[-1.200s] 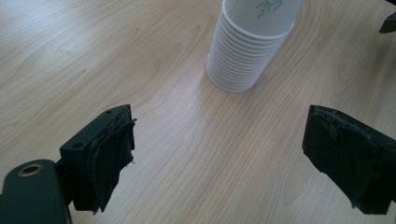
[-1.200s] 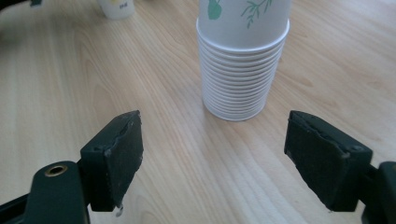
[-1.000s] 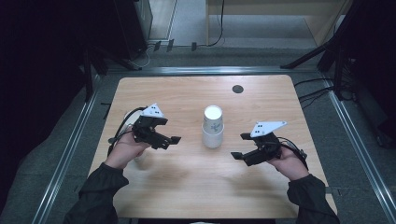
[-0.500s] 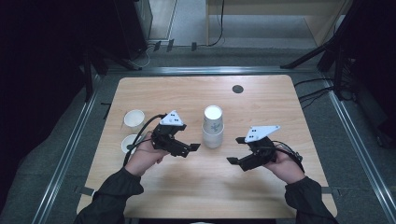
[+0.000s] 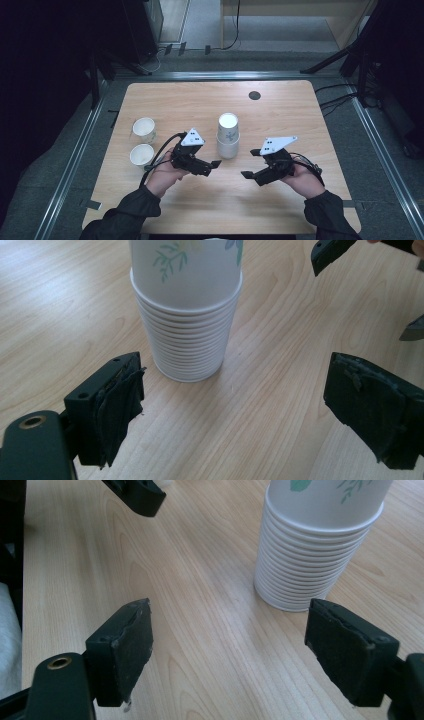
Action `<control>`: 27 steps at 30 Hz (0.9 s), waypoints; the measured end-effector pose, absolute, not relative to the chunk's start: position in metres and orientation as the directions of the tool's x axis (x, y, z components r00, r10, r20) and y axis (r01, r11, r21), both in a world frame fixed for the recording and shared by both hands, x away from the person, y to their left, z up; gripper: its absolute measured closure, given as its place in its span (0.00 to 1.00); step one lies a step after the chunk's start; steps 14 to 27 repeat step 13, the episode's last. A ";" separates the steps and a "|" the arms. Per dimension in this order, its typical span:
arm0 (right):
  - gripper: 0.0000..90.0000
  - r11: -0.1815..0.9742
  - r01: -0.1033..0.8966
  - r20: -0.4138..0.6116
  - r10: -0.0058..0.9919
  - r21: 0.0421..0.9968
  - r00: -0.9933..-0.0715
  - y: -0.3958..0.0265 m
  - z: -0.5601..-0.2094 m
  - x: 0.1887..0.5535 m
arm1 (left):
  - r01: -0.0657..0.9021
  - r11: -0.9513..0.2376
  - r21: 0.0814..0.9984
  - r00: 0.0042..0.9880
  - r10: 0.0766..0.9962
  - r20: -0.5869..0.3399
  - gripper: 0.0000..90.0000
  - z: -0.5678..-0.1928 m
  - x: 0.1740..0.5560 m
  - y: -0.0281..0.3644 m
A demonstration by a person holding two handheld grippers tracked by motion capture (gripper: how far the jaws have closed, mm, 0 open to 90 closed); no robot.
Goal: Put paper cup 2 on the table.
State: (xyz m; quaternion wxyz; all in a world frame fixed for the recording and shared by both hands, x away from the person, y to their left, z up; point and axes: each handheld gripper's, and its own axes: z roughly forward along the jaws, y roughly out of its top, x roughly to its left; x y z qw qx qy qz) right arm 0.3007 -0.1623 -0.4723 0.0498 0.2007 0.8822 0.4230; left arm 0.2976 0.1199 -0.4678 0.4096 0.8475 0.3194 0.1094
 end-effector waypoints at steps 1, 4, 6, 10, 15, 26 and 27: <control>0.22 0.564 0.314 0.085 0.394 0.764 -0.915 -0.162 -0.473 0.301 | 0.454 -0.459 0.764 0.772 0.631 -0.079 0.10 -0.468 0.298 0.120; 0.22 0.571 0.308 0.083 0.386 0.761 -0.919 -0.160 -0.474 0.300 | 0.454 -0.460 0.763 0.776 0.626 -0.084 0.10 -0.470 0.298 0.119; 0.22 0.573 0.305 0.079 0.385 0.761 -0.920 -0.159 -0.474 0.300 | 0.449 -0.466 0.763 0.777 0.625 -0.076 0.10 -0.471 0.298 0.119; 0.22 0.572 0.305 0.079 0.385 0.762 -0.919 -0.160 -0.474 0.300 | 0.442 -0.470 0.764 0.777 0.626 -0.065 0.10 -0.471 0.298 0.119; 0.22 0.572 0.313 0.085 0.389 0.758 -0.917 -0.160 -0.474 0.300 | 0.441 -0.472 0.763 0.780 0.622 -0.066 0.10 -0.471 0.298 0.120; 0.22 0.572 0.313 0.085 0.389 0.758 -0.917 -0.160 -0.474 0.300 | 0.441 -0.472 0.763 0.780 0.622 -0.066 0.10 -0.471 0.298 0.120; 0.22 0.572 0.313 0.085 0.389 0.758 -0.917 -0.160 -0.474 0.300 | 0.441 -0.472 0.763 0.780 0.622 -0.066 0.10 -0.471 0.298 0.120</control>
